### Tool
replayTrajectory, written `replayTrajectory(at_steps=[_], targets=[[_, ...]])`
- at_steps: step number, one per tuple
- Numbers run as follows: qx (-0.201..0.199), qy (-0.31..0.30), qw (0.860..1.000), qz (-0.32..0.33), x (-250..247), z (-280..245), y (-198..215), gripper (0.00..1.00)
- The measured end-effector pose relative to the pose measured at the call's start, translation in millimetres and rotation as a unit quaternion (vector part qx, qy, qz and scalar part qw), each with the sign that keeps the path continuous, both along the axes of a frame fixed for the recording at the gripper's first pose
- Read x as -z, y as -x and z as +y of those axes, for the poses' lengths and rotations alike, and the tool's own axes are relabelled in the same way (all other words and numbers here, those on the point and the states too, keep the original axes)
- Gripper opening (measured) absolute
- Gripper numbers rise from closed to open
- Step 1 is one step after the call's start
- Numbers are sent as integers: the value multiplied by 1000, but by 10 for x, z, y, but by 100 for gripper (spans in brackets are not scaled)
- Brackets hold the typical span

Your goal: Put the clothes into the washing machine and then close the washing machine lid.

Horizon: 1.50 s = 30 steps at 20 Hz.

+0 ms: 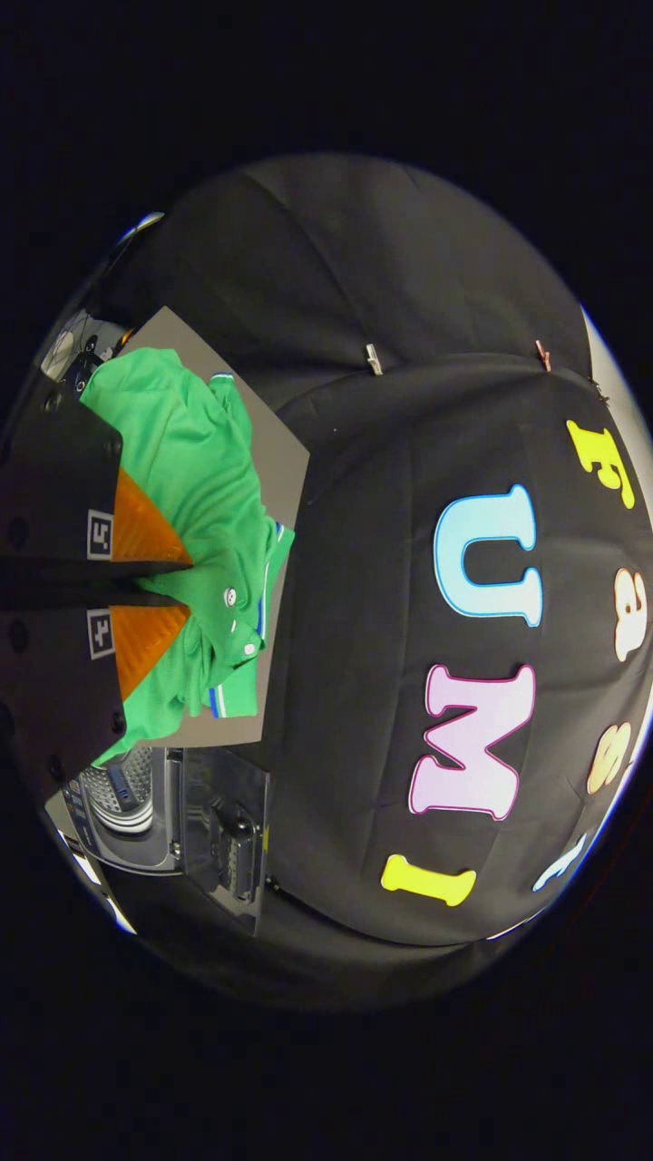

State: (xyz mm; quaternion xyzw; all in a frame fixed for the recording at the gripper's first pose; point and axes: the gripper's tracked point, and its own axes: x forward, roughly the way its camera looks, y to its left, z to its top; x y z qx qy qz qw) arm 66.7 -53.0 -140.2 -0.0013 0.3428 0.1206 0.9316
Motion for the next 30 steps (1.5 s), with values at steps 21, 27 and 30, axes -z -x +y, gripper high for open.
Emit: replayTrajectory(at_steps=[21,27,30], targets=[[-76,-100,992,-20,-416,-2199,-427,5],[-85,-82,993,-23,-253,-2678,-468,5],[-79,-69,994,-13,-6,-2834,-533,5]])
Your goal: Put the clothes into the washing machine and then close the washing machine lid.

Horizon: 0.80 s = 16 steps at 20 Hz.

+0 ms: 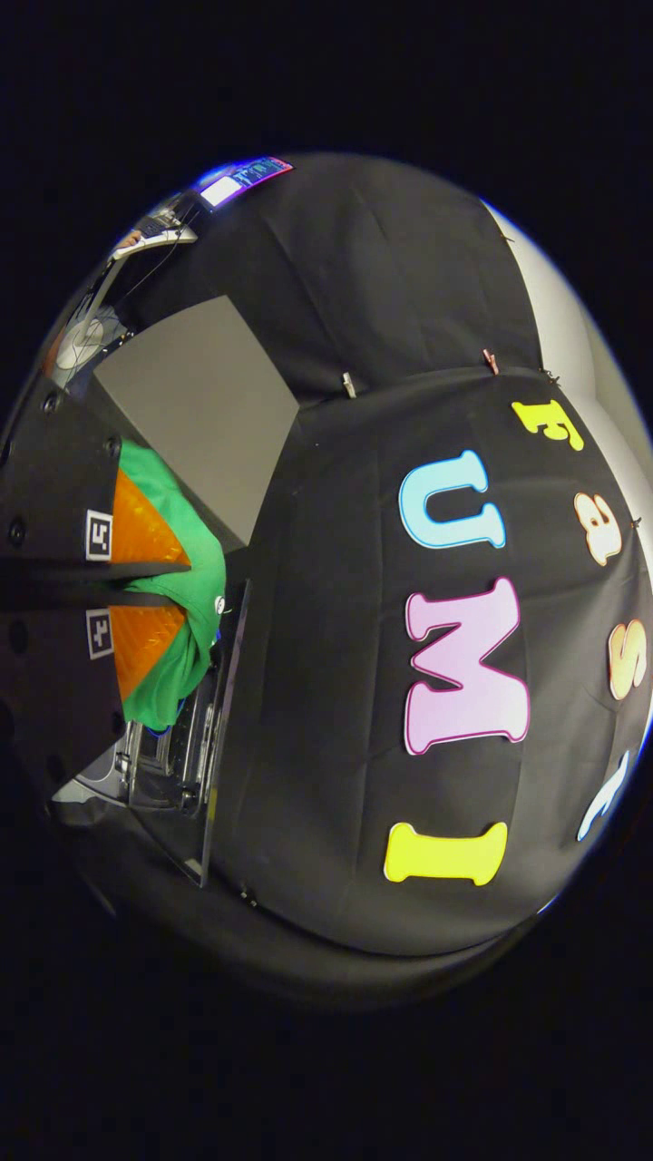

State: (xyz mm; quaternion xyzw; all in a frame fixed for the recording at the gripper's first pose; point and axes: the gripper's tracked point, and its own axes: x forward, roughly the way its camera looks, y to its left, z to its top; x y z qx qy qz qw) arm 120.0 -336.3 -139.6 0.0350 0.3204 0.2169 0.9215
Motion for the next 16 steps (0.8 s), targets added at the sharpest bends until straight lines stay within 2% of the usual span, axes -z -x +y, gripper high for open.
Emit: replayTrajectory(at_steps=[3,7,13,16], targets=[[-1,41,999,12,380,-179,-38,5],[10,64,997,36,809,-374,-41,5],[43,84,989,111,1608,-552,150,5],[73,85,979,169,1983,-595,298,5]])
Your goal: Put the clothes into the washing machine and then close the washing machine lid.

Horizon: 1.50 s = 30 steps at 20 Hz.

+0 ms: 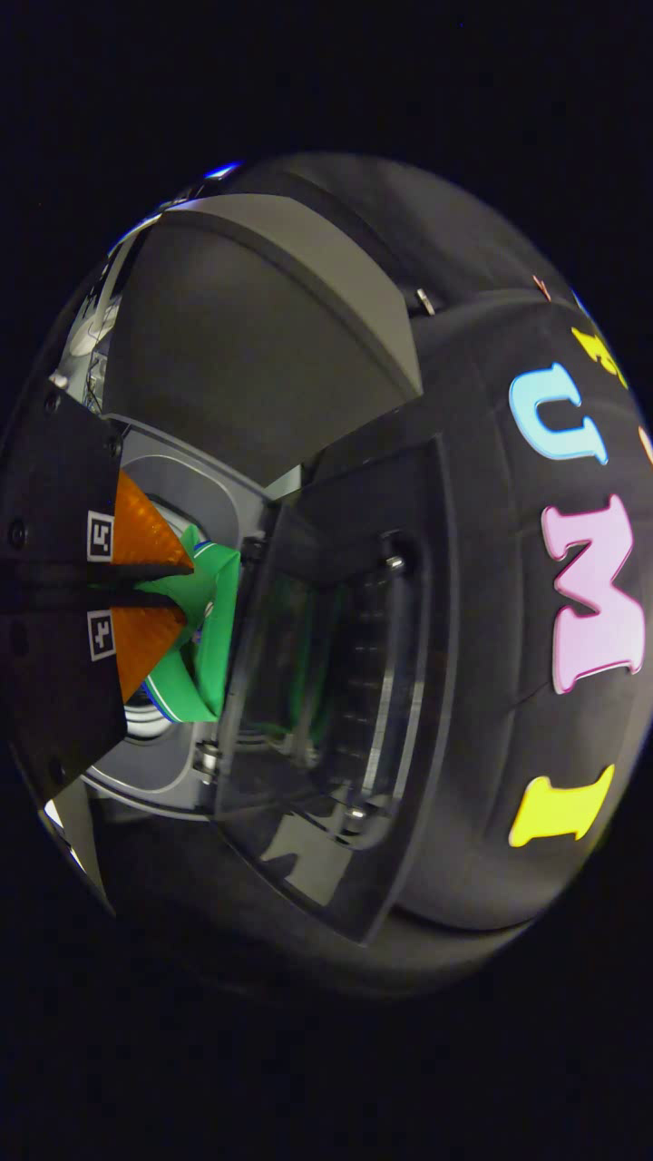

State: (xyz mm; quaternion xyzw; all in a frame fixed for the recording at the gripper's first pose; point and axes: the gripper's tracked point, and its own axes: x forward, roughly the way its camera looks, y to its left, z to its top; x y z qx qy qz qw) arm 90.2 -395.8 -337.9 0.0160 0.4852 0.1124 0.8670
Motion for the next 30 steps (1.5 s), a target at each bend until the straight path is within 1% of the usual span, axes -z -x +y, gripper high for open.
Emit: replayTrajectory(at_steps=[2,5,9,13,14,16,17,20,21,23,26,29,30], targets=[[9,9,1000,8,188,-41,14,5],[0,50,999,12,435,-159,79,5],[34,48,997,42,751,-238,213,5],[47,50,995,73,954,-316,347,5],[55,50,994,78,919,-315,370,6],[64,47,994,70,882,-332,330,9],[63,46,996,53,818,-343,259,11],[46,44,998,1,623,-274,18,9],[41,55,998,-4,600,-302,5,13],[38,69,997,-4,644,-366,22,15],[45,42,998,23,713,-264,109,66],[68,56,996,18,695,-363,111,97],[73,58,996,14,643,-375,120,97]])
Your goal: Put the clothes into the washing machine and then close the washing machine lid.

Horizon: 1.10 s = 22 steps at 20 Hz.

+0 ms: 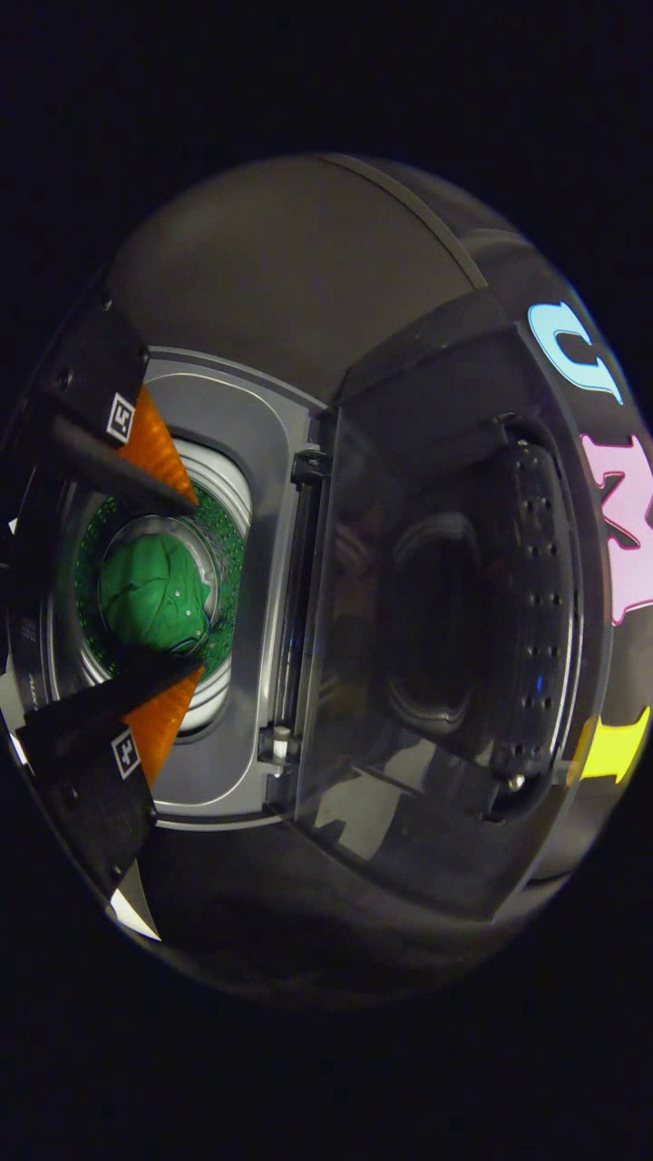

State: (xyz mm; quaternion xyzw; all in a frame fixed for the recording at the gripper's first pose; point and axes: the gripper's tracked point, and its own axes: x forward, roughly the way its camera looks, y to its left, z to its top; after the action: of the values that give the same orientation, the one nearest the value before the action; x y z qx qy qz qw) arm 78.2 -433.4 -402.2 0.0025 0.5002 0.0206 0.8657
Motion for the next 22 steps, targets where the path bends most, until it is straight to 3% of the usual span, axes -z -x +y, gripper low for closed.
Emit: replayTrajectory(at_steps=[5,10,15,17,19,22], targets=[[54,-23,998,-38,-434,-8,-79,99],[43,-27,990,-131,-1200,74,-367,99],[31,-29,965,-257,-2023,118,-1105,98],[28,-12,962,-273,-2117,74,-1424,98],[36,2,967,-254,-1933,-24,-1617,98],[38,-22,971,-237,-1693,2,-1827,100]])
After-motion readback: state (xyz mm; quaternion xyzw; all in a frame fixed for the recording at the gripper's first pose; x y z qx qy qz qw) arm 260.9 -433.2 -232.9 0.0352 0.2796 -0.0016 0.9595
